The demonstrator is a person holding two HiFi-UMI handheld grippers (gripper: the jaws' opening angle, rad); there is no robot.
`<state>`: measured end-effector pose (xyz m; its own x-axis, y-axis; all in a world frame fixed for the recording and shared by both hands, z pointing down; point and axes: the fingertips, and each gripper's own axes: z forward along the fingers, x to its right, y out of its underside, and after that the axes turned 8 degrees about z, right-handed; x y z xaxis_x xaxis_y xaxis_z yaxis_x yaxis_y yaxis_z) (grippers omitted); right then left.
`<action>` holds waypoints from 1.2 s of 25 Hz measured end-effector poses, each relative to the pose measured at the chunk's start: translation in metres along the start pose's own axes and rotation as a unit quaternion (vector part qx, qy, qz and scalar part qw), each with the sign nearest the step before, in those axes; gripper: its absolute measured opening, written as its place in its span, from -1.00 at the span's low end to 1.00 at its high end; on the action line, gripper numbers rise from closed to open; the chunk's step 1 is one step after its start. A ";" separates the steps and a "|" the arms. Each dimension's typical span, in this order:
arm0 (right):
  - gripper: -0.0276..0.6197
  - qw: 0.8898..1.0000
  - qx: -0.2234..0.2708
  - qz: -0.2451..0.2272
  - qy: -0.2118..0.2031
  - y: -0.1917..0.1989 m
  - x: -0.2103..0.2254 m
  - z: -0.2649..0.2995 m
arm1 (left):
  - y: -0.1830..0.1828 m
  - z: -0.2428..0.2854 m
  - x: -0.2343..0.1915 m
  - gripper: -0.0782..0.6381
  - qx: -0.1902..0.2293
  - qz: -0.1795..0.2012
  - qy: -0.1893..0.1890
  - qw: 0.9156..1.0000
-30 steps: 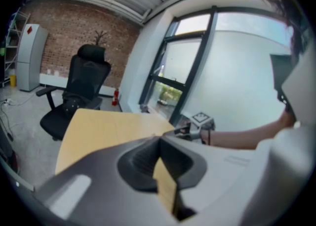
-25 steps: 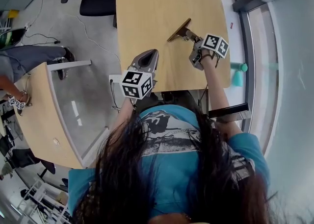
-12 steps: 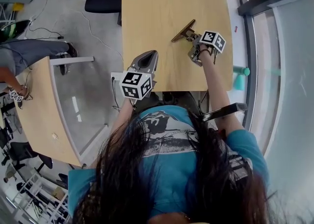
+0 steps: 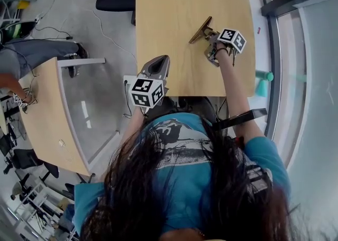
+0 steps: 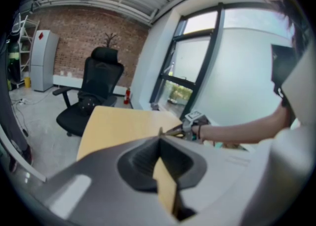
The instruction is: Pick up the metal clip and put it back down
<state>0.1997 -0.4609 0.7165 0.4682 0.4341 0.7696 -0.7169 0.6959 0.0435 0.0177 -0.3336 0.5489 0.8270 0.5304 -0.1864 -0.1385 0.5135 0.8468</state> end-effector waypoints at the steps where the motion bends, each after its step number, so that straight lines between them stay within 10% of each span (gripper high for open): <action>1: -0.60 1.000 0.001 -0.004 0.002 0.001 -0.001 0.001 | 0.001 -0.001 -0.001 -0.77 -0.001 -0.001 -0.001 1.000; 12: -0.65 1.000 -0.007 -0.009 0.011 0.018 -0.005 -0.003 | 0.007 -0.018 -0.009 -0.77 0.003 -0.004 -0.006 1.000; 30: -0.65 0.978 0.085 0.054 -0.182 0.078 -0.086 -0.143 | 0.001 -0.036 -0.008 -0.77 0.029 0.010 0.034 0.999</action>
<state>0.1776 -0.3624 0.5633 0.1915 0.2453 0.9503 -0.8423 0.5381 0.0309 -0.0088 -0.3123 0.5334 0.7857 0.5852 -0.2006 -0.1209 0.4633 0.8779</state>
